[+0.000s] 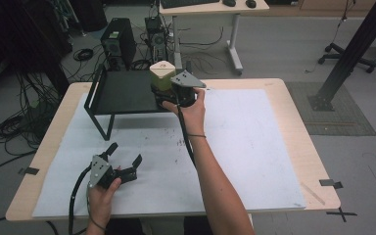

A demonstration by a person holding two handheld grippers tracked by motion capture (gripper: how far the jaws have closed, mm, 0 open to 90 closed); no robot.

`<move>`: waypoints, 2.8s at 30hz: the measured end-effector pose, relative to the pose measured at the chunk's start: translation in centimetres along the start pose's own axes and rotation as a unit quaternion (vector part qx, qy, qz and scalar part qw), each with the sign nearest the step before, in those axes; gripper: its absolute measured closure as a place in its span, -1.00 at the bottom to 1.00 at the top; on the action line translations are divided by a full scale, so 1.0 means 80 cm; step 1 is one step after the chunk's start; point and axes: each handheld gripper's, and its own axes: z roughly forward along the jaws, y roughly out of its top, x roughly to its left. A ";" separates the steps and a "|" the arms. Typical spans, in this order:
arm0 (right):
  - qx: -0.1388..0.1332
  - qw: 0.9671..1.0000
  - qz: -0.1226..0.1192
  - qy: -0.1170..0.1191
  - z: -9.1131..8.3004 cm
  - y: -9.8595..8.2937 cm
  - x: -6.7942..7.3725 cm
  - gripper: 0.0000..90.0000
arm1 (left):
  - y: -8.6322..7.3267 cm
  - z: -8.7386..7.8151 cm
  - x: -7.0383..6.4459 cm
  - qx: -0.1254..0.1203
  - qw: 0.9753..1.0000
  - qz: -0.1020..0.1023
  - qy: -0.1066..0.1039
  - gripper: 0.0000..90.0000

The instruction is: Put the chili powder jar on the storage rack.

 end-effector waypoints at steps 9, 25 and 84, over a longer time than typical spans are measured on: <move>0.000 1.000 0.000 0.000 0.000 0.000 0.000 -0.34 | 0.000 0.000 0.000 0.001 1.000 -0.001 0.000 -1.00; -0.001 1.000 -0.001 -0.002 0.000 0.000 0.000 -0.34 | 0.000 0.000 0.001 0.001 1.000 -0.003 0.000 -0.99; -0.032 0.999 0.023 -0.010 -0.001 -0.002 0.000 -0.97 | 0.000 0.000 0.000 0.000 1.000 -0.002 0.001 -0.99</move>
